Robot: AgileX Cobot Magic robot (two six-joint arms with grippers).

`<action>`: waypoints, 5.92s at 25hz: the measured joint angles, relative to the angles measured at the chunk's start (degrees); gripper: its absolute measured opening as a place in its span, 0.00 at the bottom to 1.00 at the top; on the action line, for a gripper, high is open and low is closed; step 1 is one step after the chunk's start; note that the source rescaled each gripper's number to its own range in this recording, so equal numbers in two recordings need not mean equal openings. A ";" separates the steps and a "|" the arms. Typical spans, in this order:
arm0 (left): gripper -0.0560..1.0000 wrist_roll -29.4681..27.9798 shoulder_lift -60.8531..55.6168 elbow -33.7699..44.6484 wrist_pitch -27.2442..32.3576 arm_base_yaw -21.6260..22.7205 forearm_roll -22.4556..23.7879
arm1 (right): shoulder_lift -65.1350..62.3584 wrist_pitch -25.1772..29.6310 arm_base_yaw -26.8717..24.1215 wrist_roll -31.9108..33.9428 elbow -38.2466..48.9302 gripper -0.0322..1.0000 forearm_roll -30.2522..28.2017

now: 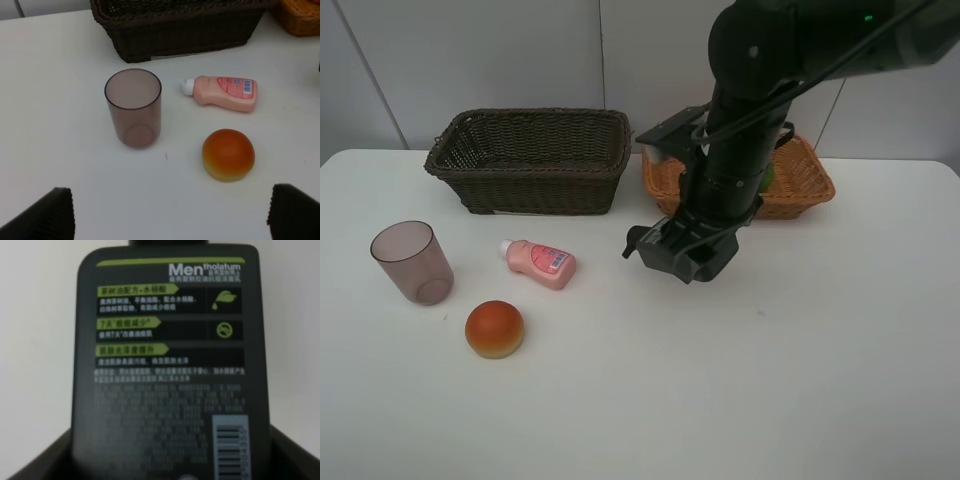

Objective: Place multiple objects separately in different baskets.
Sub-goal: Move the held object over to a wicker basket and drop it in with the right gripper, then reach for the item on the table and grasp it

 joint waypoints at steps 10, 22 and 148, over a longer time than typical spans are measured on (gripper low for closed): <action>1.00 0.00 0.00 0.00 0.00 0.00 0.00 | 1.22 2.20 2.58 1.12 -10.89 0.03 -0.05; 1.00 0.00 0.00 0.00 0.00 0.00 0.00 | 7.68 -5.27 2.58 2.71 -22.61 0.03 -0.83; 1.00 0.00 0.00 0.00 0.00 0.00 0.00 | -103.56 5.69 -37.36 9.44 36.59 0.64 1.34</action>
